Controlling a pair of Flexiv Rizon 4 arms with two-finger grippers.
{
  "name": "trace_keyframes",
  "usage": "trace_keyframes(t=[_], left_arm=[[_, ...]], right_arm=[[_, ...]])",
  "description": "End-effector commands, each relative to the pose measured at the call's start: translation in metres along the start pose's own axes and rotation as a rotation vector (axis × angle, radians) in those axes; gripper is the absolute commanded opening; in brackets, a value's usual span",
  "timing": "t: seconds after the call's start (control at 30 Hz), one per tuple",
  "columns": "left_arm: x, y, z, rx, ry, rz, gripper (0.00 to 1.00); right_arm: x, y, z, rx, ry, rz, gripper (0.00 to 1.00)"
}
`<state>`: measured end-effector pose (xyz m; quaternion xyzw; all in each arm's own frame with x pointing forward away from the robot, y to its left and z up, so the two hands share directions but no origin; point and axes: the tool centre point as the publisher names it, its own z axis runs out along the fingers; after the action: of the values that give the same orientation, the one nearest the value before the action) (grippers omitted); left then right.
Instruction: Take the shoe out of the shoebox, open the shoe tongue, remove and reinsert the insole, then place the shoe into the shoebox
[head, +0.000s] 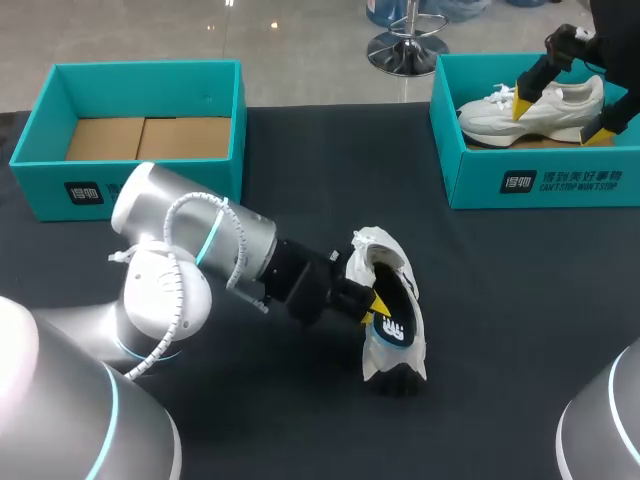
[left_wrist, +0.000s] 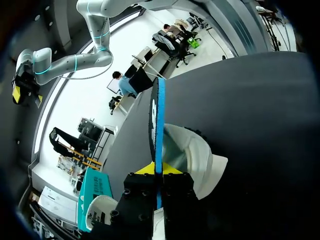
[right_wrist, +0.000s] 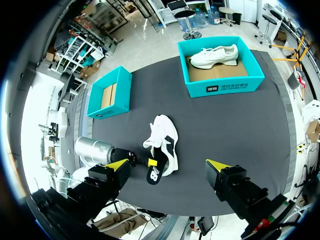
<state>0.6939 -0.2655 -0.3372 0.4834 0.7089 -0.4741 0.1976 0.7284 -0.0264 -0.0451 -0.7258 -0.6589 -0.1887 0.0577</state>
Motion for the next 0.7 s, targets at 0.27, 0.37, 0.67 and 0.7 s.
trace_keyframes(t=[0.27, 0.37, 0.67, 0.7], left_arm=[[-0.003, 0.016, -0.002, -0.048, -0.003, 0.049, 0.00], [-0.004, 0.023, -0.001, -0.072, -0.004, 0.072, 0.00], [0.000, 0.030, 0.000, -0.105, -0.001, 0.064, 0.01], [0.000, 0.029, 0.000, -0.105, -0.001, 0.062, 0.23]], right_arm=[[0.001, 0.003, 0.000, 0.005, -0.003, 0.001, 1.00], [0.001, 0.003, 0.000, 0.005, -0.003, 0.001, 1.00], [0.001, 0.003, 0.000, 0.005, -0.003, 0.001, 1.00], [0.001, 0.003, 0.000, 0.005, -0.003, 0.001, 1.00]])
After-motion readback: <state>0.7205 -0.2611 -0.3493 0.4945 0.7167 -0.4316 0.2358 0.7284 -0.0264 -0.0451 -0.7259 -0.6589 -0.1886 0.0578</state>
